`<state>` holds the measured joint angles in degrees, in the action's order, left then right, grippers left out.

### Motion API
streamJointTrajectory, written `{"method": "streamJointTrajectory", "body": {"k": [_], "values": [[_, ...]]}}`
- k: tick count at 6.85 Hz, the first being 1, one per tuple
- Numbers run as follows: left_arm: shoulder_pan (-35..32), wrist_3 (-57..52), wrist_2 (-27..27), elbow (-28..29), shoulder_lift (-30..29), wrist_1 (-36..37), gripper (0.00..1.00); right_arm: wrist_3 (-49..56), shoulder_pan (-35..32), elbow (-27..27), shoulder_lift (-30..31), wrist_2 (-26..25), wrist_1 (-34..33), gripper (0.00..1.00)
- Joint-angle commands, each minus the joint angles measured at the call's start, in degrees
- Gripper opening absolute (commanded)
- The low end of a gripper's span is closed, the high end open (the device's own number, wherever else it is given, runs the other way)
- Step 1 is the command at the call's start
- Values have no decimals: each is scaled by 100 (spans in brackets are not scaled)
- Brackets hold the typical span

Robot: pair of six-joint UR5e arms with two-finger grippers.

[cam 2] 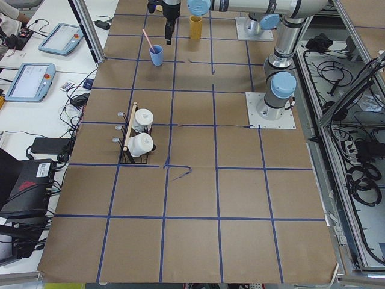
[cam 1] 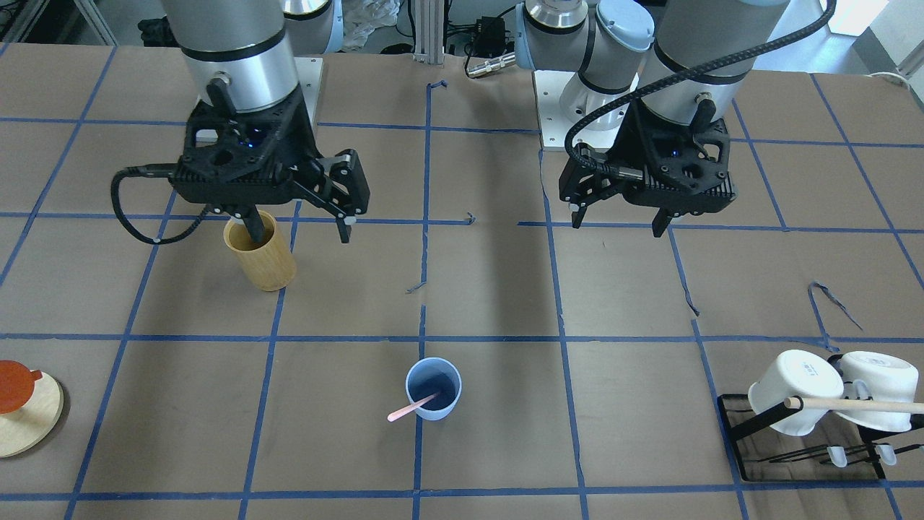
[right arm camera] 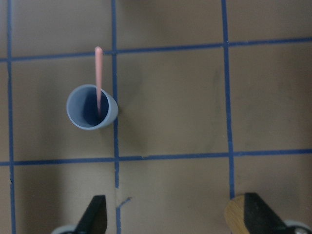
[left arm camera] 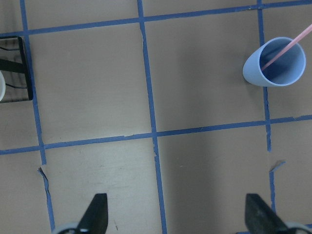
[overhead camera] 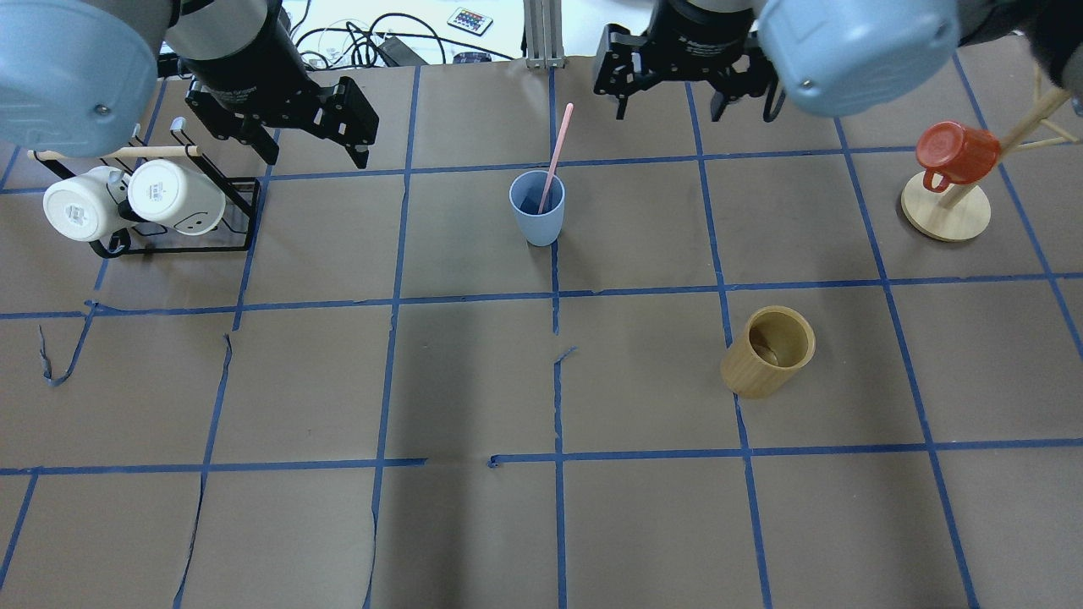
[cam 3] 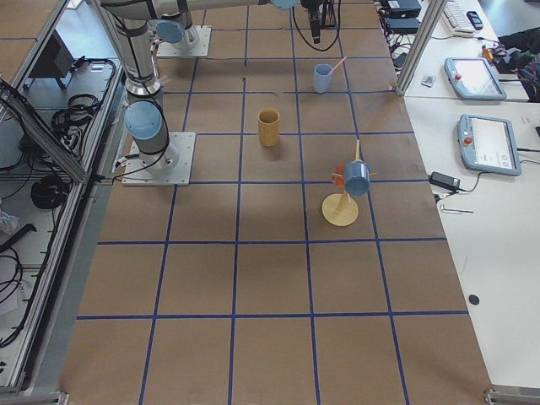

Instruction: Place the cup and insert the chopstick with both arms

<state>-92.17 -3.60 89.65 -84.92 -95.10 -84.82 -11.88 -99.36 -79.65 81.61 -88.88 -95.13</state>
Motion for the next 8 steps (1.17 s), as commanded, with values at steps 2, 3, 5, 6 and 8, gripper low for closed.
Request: {"method": "streamJointTrajectory", "body": {"k": [2,3,5,6,8], "values": [[-2,9,0,-7,-9,9,100,1457,706,-6,336,-85,1503,100],[-2,17,-122,-7,-17,44,100,1443,734,-250,477,-77,1410,100],[33,9,-141,-60,9,71,100,1504,1022,-664,750,-85,1365,100],[15,44,-149,-51,0,80,100,1505,1146,-735,794,-85,1357,100],[15,97,-141,-78,9,80,100,1435,1147,-745,821,-85,1357,100]]}}
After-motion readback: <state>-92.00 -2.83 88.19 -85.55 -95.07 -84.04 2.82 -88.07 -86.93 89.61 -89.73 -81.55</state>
